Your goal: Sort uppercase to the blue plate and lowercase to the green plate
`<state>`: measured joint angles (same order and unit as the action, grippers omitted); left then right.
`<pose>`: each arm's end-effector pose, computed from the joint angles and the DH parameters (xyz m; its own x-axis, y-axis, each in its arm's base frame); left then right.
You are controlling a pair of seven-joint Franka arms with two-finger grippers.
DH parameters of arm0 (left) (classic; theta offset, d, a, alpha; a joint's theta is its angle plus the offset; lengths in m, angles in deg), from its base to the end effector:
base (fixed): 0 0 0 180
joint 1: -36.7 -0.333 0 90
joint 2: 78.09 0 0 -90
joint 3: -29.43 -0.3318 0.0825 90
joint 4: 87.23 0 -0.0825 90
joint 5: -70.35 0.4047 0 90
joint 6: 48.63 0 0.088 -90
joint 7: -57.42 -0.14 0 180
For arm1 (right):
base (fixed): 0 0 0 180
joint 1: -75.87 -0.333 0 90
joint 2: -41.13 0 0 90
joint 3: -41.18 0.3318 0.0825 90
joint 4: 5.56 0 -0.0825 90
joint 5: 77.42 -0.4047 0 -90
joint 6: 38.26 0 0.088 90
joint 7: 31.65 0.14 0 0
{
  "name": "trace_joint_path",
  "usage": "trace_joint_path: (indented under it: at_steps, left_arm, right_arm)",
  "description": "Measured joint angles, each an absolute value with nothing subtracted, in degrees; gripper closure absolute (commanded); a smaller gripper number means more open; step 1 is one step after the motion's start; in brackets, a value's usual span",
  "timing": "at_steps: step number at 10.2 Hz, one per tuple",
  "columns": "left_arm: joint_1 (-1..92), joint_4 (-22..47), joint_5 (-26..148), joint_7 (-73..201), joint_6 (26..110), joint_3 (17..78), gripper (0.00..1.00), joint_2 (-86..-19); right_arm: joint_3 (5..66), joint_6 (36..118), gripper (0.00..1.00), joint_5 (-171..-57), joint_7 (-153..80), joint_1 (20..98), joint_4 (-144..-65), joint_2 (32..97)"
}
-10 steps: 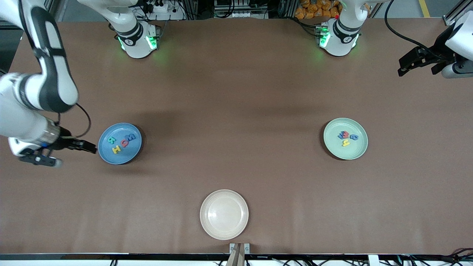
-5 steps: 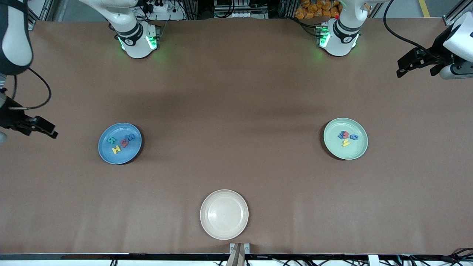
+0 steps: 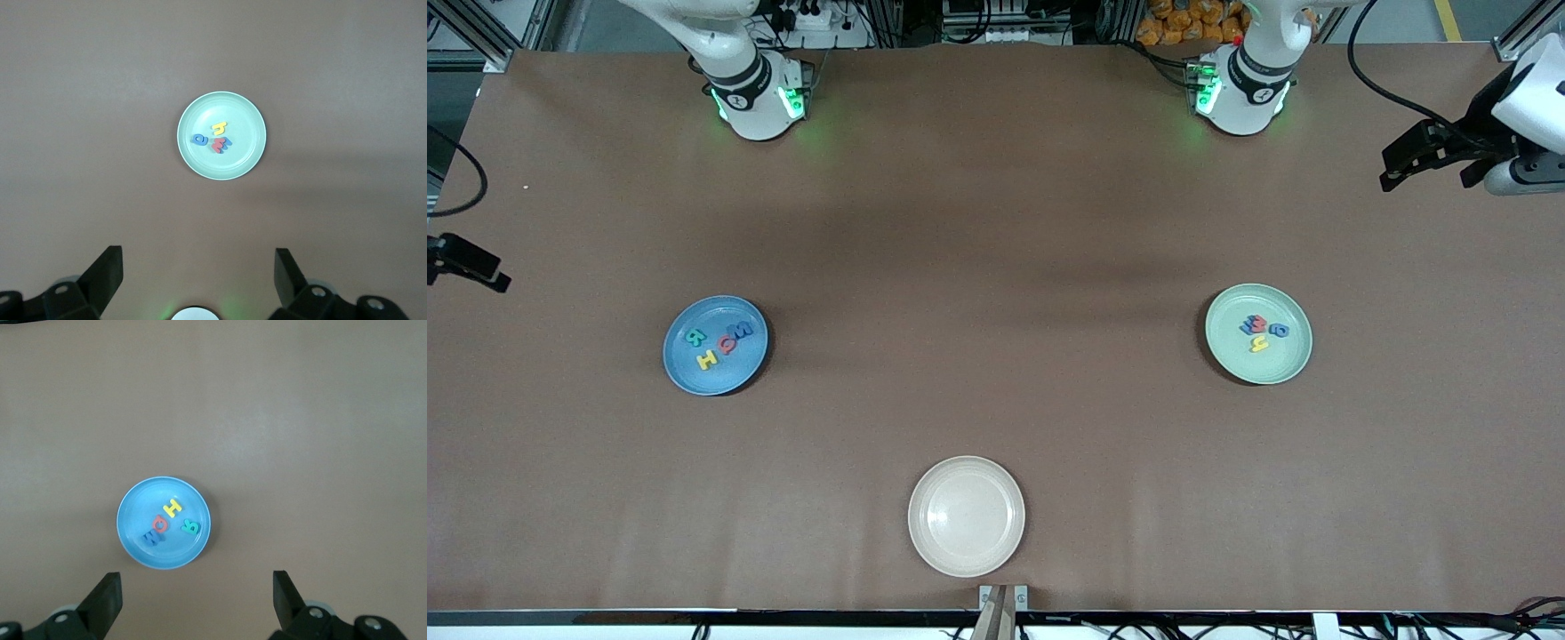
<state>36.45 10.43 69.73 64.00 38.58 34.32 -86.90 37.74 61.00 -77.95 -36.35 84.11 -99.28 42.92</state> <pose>0.5157 -0.0467 0.6213 0.9990 0.0347 -0.0287 0.0346 -0.9994 -0.0056 0.5884 -0.1200 0.5714 0.9903 -0.1224 0.0658 -0.1225 -0.9925 -0.0019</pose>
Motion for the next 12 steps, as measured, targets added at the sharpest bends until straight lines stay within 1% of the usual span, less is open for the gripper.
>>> trace_joint_path:
  at_steps: [2, 5, 6, 12]
  left_arm:
    - [36.5, 10.4, 69.7, 64.0, 38.7, 34.3, 0.00, -86.9]
    - [36.5, 10.4, 69.7, 64.0, 38.8, 34.2, 0.00, -86.9]
    - [36.5, 10.4, 69.7, 64.0, 38.8, 34.2, 0.00, -86.8]
    - [36.5, 10.4, 69.7, 64.0, 38.8, 34.2, 0.00, -86.8]
  right_arm:
    - [38.5, 58.6, 0.00, -78.1, -36.3, 83.8, -97.3, 42.3]
    - [42.6, 56.5, 0.00, -78.2, -32.9, 82.7, -96.2, 41.2]
    - [43.0, 55.7, 0.00, -78.2, -32.2, 81.9, -96.1, 41.2]
    - [42.7, 52.8, 0.00, -79.0, -32.2, 81.6, -96.1, 41.2]
